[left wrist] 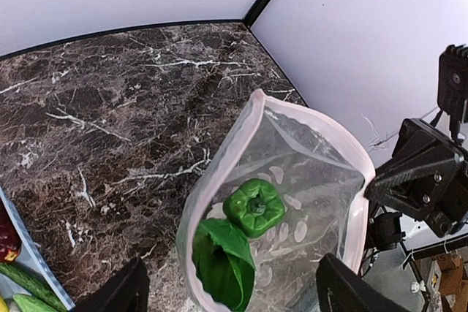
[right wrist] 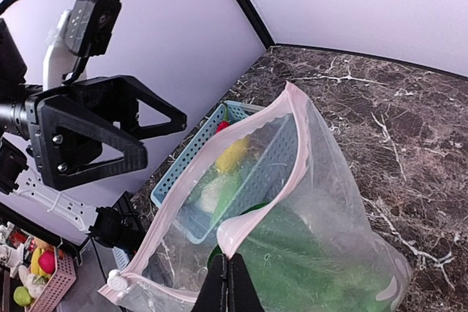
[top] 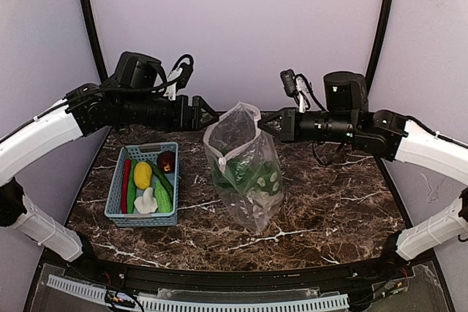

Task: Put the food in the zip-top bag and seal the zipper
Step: Adjust the zipper food storage bag at the center of the board.

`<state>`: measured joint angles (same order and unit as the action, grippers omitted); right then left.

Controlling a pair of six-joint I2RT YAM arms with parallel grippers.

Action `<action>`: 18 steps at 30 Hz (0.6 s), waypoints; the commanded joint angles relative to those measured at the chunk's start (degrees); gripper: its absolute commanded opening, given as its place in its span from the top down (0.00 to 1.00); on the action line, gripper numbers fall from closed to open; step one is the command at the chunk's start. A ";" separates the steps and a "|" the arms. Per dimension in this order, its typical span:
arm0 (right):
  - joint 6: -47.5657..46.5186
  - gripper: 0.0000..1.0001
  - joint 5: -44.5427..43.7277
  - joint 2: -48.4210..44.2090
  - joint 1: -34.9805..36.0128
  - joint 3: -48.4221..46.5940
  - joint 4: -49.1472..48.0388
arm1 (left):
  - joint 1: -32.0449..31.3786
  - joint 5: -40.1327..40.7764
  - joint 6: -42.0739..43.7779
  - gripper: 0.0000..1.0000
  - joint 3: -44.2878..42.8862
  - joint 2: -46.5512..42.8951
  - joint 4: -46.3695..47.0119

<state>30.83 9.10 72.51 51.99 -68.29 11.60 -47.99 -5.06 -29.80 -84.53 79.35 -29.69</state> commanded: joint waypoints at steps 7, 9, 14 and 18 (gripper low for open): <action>1.72 1.00 -8.86 1.39 0.40 -0.42 -2.06 | -4.37 -2.17 -4.19 0.13 9.48 -6.70 -0.82; 1.79 1.00 -8.92 1.89 0.35 -0.46 -2.31 | -4.66 -5.49 -5.11 0.11 11.96 -7.32 2.15; 1.95 1.00 -8.50 2.79 0.33 -0.36 -2.92 | -4.88 -7.55 -5.54 0.06 16.57 -7.56 7.02; 2.04 1.00 -8.05 2.73 0.35 0.02 -3.31 | -4.91 -6.18 -4.95 0.10 16.85 -5.40 7.99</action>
<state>32.25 1.43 75.18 51.99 -68.29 11.51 -52.66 -10.70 -34.79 -68.27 73.19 -25.32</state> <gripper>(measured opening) 0.005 0.934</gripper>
